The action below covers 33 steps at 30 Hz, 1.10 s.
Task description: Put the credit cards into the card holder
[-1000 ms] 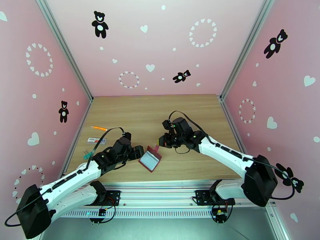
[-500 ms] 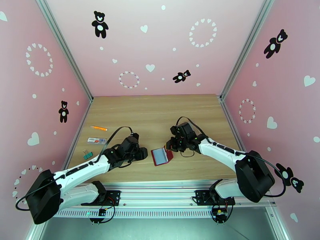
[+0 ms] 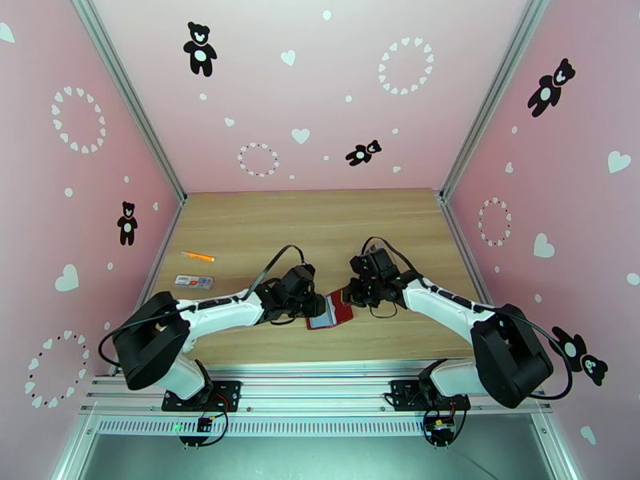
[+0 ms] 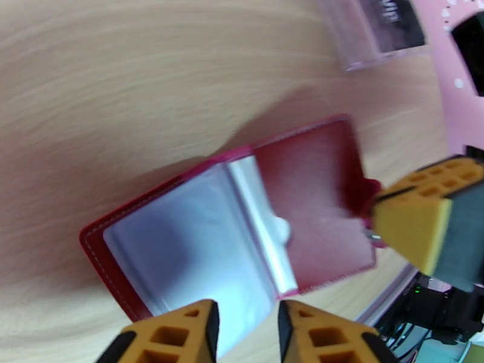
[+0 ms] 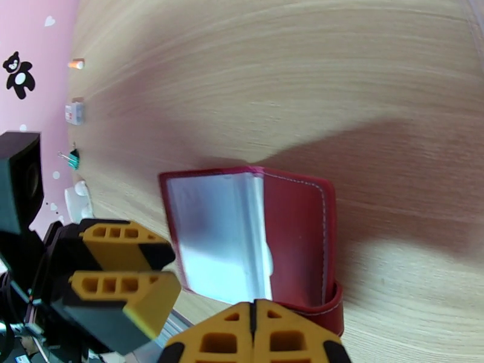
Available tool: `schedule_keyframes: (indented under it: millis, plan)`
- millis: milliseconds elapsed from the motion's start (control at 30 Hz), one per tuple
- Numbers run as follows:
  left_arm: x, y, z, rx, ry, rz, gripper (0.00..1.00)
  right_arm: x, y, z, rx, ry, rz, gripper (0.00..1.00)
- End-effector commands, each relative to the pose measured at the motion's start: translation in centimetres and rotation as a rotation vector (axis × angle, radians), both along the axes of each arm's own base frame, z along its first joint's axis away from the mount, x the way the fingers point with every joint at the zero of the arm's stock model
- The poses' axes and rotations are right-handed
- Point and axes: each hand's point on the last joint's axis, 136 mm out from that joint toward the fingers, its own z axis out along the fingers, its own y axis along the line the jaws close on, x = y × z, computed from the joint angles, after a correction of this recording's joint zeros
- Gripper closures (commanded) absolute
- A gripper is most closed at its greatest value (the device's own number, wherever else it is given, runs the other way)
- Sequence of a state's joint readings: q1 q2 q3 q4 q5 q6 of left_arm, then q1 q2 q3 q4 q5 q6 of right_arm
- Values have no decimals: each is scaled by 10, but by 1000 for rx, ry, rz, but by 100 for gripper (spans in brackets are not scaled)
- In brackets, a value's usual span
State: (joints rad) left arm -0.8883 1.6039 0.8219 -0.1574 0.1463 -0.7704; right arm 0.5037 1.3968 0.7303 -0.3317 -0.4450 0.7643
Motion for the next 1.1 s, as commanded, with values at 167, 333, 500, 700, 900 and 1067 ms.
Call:
schedule_keyframes:
  millis: [167, 333, 500, 700, 900, 1067]
  plan:
    - [-9, 14, -28, 59, 29, 4, 69, -2, -61, -25, -385, 9, -14, 80]
    - [-9, 14, -24, 47, 19, 9, 70, 3, -55, -31, -383, 28, 3, 77]
    - [-11, 10, -18, 20, 20, -9, 70, 8, -50, -31, -373, 24, 13, 63]
    - [-9, 18, 4, 16, -29, 3, 70, 19, -56, 25, -377, -108, -17, 41]
    - [-9, 20, 20, -15, -59, 17, 69, 6, -19, 75, -212, -188, -11, 58]
    - [-8, 21, 21, -21, -62, 23, 70, -7, 22, 51, -163, -125, 66, 68]
